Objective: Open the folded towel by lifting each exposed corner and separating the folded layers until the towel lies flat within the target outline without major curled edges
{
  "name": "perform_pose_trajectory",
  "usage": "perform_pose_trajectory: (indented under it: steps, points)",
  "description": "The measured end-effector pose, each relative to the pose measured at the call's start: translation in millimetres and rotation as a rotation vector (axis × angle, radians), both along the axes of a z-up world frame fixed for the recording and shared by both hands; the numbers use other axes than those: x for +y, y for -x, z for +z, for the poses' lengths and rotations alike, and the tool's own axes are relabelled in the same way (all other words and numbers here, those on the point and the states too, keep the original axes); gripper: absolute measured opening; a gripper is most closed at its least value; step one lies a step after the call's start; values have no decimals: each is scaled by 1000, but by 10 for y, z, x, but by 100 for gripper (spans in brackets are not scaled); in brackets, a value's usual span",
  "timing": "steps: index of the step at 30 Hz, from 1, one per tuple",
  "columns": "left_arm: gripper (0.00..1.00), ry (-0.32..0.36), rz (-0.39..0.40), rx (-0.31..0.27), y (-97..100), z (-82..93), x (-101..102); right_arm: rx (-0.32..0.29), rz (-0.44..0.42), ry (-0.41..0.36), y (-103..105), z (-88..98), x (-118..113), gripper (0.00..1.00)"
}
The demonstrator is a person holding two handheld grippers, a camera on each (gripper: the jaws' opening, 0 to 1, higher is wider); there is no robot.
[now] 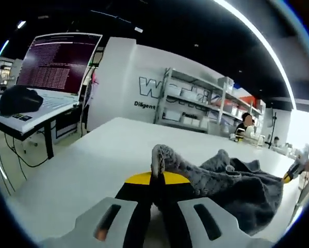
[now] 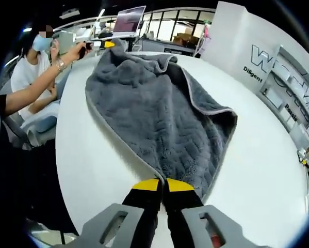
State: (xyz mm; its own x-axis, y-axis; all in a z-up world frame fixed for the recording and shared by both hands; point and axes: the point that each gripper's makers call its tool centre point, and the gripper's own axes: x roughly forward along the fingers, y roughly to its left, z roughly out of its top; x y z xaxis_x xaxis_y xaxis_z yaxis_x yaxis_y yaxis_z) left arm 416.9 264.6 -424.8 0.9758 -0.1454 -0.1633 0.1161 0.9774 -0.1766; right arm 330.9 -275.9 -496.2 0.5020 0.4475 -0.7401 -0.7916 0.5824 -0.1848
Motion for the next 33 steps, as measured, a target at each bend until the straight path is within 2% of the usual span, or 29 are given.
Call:
perform_pose_trajectory:
  steps: [2, 6, 7, 9, 10, 11, 12, 13, 14, 16, 17, 20, 22, 28, 30, 31, 33]
  points:
    - [5, -17, 2, 26, 4, -66, 5, 8, 2, 4, 7, -9, -11, 0]
    - [7, -115, 9, 104, 23, -318, -16, 35, -1, 2, 40, -10, 8, 1]
    - [10, -125, -2, 100, 26, -331, -64, 38, -5, 4, 39, 4, 4, 3]
    - [23, -90, -54, 45, 28, -257, -216, 58, -41, 2, 42, 40, -36, 24]
    - [35, -60, -72, 43, 40, -242, -260, 64, -75, -19, 28, 77, -47, 36]
    - [43, -32, -96, 39, 53, -211, -320, 52, -62, -32, 21, 132, -40, 44]
    - [51, -6, -141, 33, 40, -140, -380, 43, -57, -65, 29, 213, -14, 43]
    - [59, 22, -140, 29, 40, -94, -393, 36, -59, -83, 30, 273, -5, 39]
    - [65, 50, -130, -5, 9, 46, -397, 17, -65, -97, 11, 340, 6, 39]
    - [75, 47, -148, -34, 25, 193, -476, -11, -64, -103, -14, 419, 19, 41]
    - [78, 28, -208, -61, 39, 300, -619, -35, -63, -107, -45, 487, 38, 42]
    - [83, 73, -362, -22, 123, 372, -1027, -77, -71, -131, -142, 605, 95, 44]
    - [83, 88, -446, -25, 146, 440, -1291, -116, -45, -119, -201, 627, 165, 44]
    - [82, 15, -490, -9, 76, 486, -1667, -145, -14, -125, -346, 635, 369, 46]
    - [82, 3, -514, 14, 21, 470, -1791, -156, -8, -114, -400, 638, 397, 46]
    - [81, -30, -519, 39, -12, 418, -1849, -170, -7, -100, -460, 639, 420, 46]
    - [81, -51, -526, 56, -60, 376, -1934, -203, 5, -62, -560, 636, 447, 46]
